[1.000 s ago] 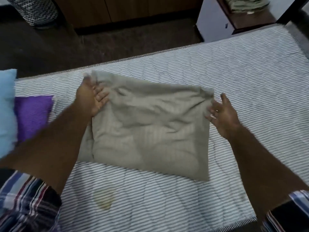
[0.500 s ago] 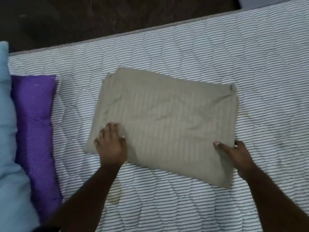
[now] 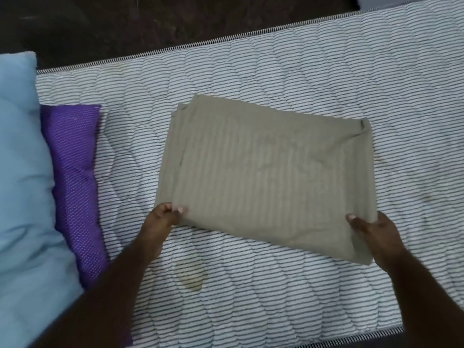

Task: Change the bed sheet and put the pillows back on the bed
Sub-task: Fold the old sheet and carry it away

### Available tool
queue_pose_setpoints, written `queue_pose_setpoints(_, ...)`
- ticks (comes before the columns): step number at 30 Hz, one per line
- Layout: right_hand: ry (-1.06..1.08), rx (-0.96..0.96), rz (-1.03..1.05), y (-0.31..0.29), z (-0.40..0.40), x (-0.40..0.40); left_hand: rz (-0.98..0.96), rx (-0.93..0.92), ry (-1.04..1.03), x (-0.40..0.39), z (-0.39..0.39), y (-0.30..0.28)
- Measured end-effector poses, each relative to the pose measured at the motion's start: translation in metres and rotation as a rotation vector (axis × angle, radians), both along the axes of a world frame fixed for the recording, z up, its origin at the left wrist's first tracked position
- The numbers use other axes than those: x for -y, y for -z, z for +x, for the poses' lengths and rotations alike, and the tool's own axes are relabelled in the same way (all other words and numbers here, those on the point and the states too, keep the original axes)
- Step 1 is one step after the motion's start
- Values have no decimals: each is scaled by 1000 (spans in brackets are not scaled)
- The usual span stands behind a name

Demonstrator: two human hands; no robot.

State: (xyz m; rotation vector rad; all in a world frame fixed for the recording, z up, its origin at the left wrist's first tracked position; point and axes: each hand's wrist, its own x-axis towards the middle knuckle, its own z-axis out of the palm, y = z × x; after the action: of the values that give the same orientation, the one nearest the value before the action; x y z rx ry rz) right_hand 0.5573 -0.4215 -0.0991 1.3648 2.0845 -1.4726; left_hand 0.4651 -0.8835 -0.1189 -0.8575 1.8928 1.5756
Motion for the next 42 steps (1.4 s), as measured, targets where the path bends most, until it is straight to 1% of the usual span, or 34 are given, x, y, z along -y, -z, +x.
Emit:
queue_pose_setpoints(1,-4,31,-24,1,5,0,26,34,89,3,0,-2)
queue_pose_setpoints(2,-6,77,-42,2,10,0,-1,63,183,9,-1,-3)
queue_pose_setpoints(3,-4,106,-50,3,15,-1,-88,77,246,16,-4,-3)
queue_pose_setpoints(5,29,109,-23,0,21,1,-376,106,324,36,-9,1)
queue_pose_setpoints(7,51,110,-12,-8,23,7,-683,122,426,45,-12,-8)
queue_pose_setpoints(8,55,113,-27,-16,21,13,-774,68,426,44,-12,-15)
queue_pose_setpoints(9,58,98,-45,-24,18,20,-779,-35,385,39,-13,-20)
queue_pose_setpoints(10,56,77,-49,-34,14,28,-724,-166,330,30,-14,-25)
queue_pose_setpoints(11,51,42,-40,-45,8,38,-629,-279,298,16,-16,-29)
queue_pose_setpoints(12,30,14,8,-59,-1,51,-490,-347,310,-1,-17,-34)
queue_pose_setpoints(13,-9,-10,89,-73,-11,66,-325,-383,371,-18,-17,-38)
queue_pose_setpoints(15,-124,-65,272,-103,-34,103,-61,-457,628,-51,-10,-44)
queue_pose_setpoints(16,-193,-110,346,-119,-47,126,24,-487,777,-66,-4,-48)
queue_pose_setpoints(17,-260,-161,398,-132,-60,148,106,-486,897,-82,4,-50)
queue_pose_setpoints(18,-327,-219,422,-141,-72,171,203,-450,951,-96,12,-48)
queue_pose_setpoints(19,-407,-264,429,-149,-85,197,291,-415,897,-105,22,-50)
queue_pose_setpoints(20,-497,-297,420,-155,-97,223,420,-366,775,-104,34,-53)
queue_pose_setpoints(21,-596,-329,380,-159,-106,249,518,-291,540,-102,39,-50)
queue_pose_setpoints(22,-679,-367,288,-158,-114,272,558,-195,283,-104,40,-40)
queue_pose_setpoints(23,-745,-389,155,-153,-118,291,542,-103,55,-102,38,-37)
queue_pose_setpoints(24,-791,-393,20,-144,-121,305,518,-61,-140,-96,36,-33)
queue_pose_setpoints(25,-805,-370,-81,-131,-121,313,535,-37,-281,-88,35,-32)
queue_pose_setpoints(26,-779,-345,-131,-115,-120,315,576,-12,-371,-78,35,-27)
queue_pose_setpoints(27,-712,-332,-133,-100,-117,313,584,23,-429,-69,36,-21)
queue_pose_setpoints(28,-620,-338,-66,-83,-113,306,568,70,-478,-59,37,-14)
queue_pose_setpoints(30,-434,-333,191,-49,-108,287,493,152,-557,-45,40,0)
queue_pose_setpoints(31,-365,-287,289,-30,-105,275,439,196,-576,-41,42,5)
queue_pose_setpoints(32,-296,-219,315,-16,-103,265,390,228,-587,-37,43,10)
queue_pose_setpoints(33,-230,-142,233,-7,-103,259,365,241,-596,-34,45,13)
queue_pose_setpoints(34,-172,-90,99,2,-102,256,370,241,-611,-33,45,15)
queue_pose_setpoints(36,-62,-61,-241,16,-99,254,451,225,-642,-33,41,13)
queue_pose_setpoints(37,-25,-68,-352,22,-99,254,499,218,-663,-33,38,12)
queue_pose_setpoints(39,-6,-53,-397,26,-102,253,589,219,-692,-30,32,6)
queue_pose_setpoints(42,14,-115,-460,10,-106,254,669,232,-660,-15,23,-6)
